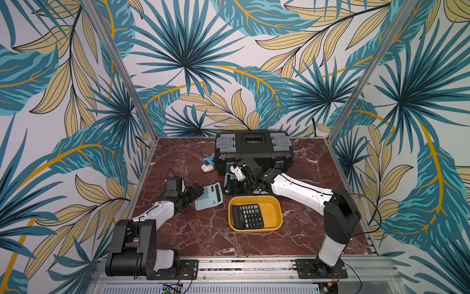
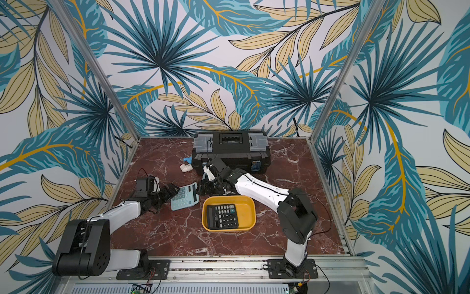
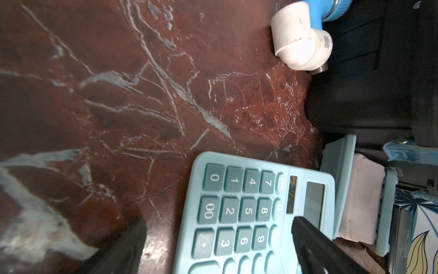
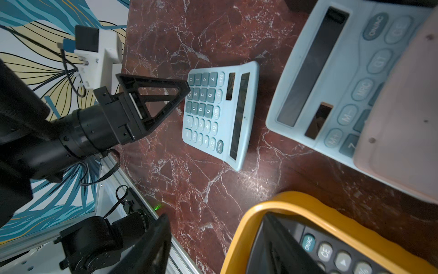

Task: Put the calculator in the storage box
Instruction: Pick up the calculator at the center of the board.

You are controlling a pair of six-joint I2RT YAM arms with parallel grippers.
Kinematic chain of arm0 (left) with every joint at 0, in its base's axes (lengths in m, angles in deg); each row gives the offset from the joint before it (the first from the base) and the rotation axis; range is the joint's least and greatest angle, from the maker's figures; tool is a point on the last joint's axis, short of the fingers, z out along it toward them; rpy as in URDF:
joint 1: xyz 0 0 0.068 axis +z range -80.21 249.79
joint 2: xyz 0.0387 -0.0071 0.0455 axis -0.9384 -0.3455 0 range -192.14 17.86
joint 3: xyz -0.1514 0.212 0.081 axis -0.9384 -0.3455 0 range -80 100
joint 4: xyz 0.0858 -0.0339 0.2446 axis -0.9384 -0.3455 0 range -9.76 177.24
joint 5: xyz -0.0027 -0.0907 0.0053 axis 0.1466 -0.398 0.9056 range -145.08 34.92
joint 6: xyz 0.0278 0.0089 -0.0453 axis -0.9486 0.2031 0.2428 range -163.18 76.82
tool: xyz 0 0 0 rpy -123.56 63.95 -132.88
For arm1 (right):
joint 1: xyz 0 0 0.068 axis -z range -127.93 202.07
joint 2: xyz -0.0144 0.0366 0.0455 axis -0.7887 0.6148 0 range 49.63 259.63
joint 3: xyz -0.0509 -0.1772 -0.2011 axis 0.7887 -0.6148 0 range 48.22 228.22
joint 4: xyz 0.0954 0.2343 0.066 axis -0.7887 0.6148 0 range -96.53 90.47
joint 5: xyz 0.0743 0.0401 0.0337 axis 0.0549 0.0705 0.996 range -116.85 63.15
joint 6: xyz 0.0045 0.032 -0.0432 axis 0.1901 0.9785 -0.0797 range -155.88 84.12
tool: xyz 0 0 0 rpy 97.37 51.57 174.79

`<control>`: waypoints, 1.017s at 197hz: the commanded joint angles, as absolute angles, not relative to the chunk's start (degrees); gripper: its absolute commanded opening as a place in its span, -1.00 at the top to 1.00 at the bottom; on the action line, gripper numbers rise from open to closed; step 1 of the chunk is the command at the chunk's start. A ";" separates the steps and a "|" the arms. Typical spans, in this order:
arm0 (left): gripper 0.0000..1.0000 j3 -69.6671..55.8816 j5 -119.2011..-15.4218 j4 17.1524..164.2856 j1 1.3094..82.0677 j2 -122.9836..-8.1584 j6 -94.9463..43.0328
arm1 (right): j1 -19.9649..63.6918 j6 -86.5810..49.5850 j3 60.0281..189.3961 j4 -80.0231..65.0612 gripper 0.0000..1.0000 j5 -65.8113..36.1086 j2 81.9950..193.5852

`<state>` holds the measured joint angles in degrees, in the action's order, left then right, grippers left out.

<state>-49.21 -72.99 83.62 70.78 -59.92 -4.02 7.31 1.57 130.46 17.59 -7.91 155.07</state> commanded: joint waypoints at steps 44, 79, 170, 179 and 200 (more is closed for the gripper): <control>-0.97 -49.22 -76.45 87.61 71.37 -60.44 -4.15 | 6.99 0.93 139.32 20.21 -0.18 -7.97 166.08; -0.92 -50.07 -77.18 88.51 71.36 -61.24 -4.50 | 6.81 1.53 142.29 20.28 -0.11 -7.08 169.83; -0.83 -51.08 -79.30 91.71 71.37 -63.66 -3.67 | 4.73 4.02 146.99 19.32 0.07 -5.02 176.09; -0.83 -51.08 -79.57 91.89 71.39 -63.86 -3.72 | 4.65 4.42 147.01 18.77 0.12 -4.71 175.95; -0.81 -51.17 -79.88 92.20 71.35 -63.95 -3.71 | 4.60 4.94 146.75 17.83 0.19 -4.40 175.37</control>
